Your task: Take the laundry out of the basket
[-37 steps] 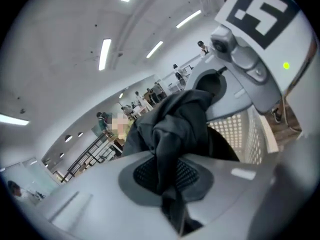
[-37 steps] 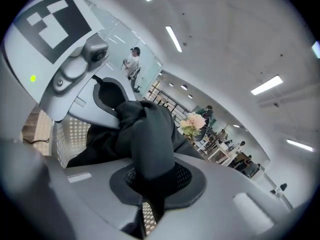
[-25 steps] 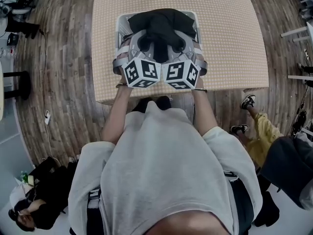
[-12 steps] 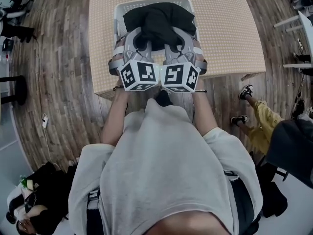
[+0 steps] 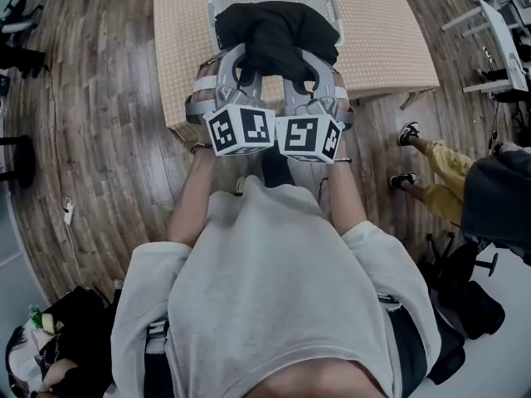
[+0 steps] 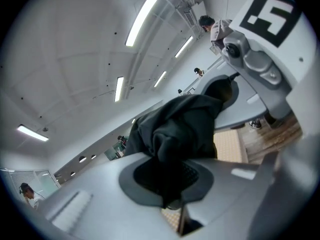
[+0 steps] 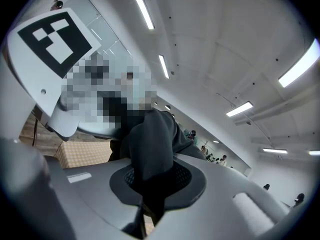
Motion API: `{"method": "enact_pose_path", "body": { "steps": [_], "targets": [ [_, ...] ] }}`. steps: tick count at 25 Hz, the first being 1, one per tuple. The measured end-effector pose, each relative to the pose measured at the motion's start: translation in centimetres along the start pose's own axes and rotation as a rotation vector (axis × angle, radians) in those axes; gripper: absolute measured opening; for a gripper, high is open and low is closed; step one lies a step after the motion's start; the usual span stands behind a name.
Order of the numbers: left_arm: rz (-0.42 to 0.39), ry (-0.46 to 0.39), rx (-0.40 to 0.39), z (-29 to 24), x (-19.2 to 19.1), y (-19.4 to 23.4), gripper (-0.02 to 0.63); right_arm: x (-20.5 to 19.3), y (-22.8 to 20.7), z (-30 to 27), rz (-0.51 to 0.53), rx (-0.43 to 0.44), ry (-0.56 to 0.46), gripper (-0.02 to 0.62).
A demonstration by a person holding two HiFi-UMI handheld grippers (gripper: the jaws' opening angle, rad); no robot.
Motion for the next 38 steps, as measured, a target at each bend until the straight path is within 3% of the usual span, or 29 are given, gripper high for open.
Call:
{"method": "enact_pose_path", "body": {
  "steps": [11, 26, 30, 38],
  "targets": [
    [0.009, -0.088, 0.019, 7.2, 2.0, -0.1, 0.028, 4.2, 1.8, 6.8, 0.048, -0.056, -0.048, 0.035],
    [0.006, -0.115, 0.130, 14.6, 8.1, -5.9, 0.028, 3.0, 0.8, 17.5, 0.019, -0.055, -0.188, 0.035],
    [0.023, -0.084, 0.136, 17.3, 9.7, -8.4, 0.026, 2.5, 0.8, 21.2, 0.009, -0.023, -0.217, 0.034],
    [0.092, 0.012, 0.090, 21.6, 8.7, -16.1, 0.026, -1.6, 3.8, 27.5, -0.014, 0.102, -0.177, 0.033]
  ]
}}
Point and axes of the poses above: the fingertips, and each gripper's own axes: z backward along the fingers, y to its left, x out of its top, the point moved 8 cm from there along z, backward along the fingers, and after that the axes turned 2 degrees about -x, right-handed, at the moved point
